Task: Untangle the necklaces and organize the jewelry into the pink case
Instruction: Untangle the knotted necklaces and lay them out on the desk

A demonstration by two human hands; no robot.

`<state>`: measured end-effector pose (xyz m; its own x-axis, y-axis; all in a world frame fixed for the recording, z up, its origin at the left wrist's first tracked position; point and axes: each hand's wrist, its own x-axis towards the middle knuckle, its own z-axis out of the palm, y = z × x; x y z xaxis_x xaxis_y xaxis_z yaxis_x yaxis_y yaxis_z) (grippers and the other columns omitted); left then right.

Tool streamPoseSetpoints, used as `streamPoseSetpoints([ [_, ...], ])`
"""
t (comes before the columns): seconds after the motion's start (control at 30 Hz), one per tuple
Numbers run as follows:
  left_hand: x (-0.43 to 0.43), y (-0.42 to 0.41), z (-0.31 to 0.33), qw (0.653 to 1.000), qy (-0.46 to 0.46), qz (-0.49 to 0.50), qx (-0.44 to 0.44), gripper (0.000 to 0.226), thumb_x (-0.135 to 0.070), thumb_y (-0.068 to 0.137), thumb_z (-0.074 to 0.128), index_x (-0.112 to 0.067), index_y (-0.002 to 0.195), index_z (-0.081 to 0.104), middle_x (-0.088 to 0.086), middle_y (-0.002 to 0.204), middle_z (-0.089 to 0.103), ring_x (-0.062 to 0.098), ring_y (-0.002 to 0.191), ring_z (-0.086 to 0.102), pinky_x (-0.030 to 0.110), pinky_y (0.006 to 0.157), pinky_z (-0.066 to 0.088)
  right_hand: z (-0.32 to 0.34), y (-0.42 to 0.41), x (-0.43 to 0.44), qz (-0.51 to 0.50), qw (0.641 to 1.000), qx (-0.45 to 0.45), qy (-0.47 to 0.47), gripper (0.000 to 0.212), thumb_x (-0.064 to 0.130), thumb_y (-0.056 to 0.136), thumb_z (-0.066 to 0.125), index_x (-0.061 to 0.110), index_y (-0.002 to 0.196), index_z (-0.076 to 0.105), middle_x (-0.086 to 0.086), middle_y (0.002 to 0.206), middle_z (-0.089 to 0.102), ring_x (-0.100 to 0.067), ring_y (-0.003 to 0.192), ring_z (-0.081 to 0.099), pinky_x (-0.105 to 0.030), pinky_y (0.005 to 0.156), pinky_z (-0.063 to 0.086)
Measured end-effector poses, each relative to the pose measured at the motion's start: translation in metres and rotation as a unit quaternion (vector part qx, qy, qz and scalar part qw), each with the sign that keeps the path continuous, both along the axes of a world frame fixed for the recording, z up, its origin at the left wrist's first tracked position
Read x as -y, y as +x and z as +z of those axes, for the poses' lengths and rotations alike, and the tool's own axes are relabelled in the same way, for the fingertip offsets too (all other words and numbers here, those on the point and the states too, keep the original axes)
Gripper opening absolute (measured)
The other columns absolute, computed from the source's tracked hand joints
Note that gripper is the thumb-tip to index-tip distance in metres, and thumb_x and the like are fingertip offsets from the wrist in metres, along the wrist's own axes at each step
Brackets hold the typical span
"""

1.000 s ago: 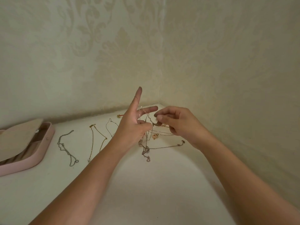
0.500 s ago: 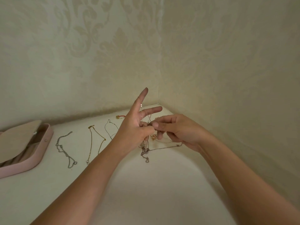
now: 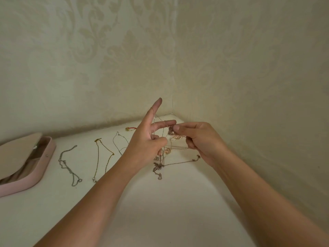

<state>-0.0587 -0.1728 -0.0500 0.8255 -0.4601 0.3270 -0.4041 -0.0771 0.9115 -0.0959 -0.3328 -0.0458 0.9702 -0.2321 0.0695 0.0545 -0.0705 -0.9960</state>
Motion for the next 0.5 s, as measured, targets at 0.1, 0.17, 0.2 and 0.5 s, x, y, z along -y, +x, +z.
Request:
streamPoseSetpoints([
  [0.1,0.001,-0.001,0.0,1.0,0.007,0.018,-0.013,0.097,0.016,0.081,0.048,-0.056,0.142,0.025,-0.016,0.111,0.069,0.012,0.044,0.035,0.038,0.057,0.041,0.002,0.0,0.0,-0.012,0.998,0.018,0.057,0.013,0.013,0.091,0.062,0.004,0.092,0.071,-0.004,0.081,0.066,-0.007,0.046,0.045,-0.016,0.049,0.037],
  [0.17,0.002,-0.001,-0.001,0.999,0.01,0.018,-0.029,0.095,0.016,0.081,0.047,-0.054,0.143,0.026,-0.012,0.111,0.07,0.012,0.044,0.038,0.029,0.051,0.043,0.004,0.0,-0.001,0.019,0.99,0.022,0.141,0.014,0.01,0.094,0.054,0.006,0.086,0.066,0.0,0.074,0.063,-0.007,0.052,0.052,-0.016,0.05,0.04],
  [0.2,0.002,-0.001,-0.001,0.999,0.01,0.009,-0.04,0.094,0.016,0.081,0.045,-0.052,0.143,0.027,-0.009,0.11,0.071,0.011,0.044,0.038,0.025,0.049,0.042,0.006,0.0,0.0,0.039,0.981,0.021,0.189,0.016,0.01,0.094,0.052,0.007,0.084,0.063,0.001,0.071,0.062,-0.007,0.052,0.053,-0.016,0.05,0.04],
  [0.5,0.001,-0.004,0.005,0.995,-0.027,-0.056,-0.077,0.081,0.02,0.081,0.037,-0.037,0.139,0.043,0.008,0.099,0.074,0.004,0.04,0.031,0.018,0.045,0.038,0.01,-0.002,0.005,0.126,0.894,0.035,0.429,0.007,0.017,0.085,0.051,0.012,0.081,0.054,0.005,0.06,0.058,-0.003,0.031,0.03,-0.014,0.038,0.024],
])
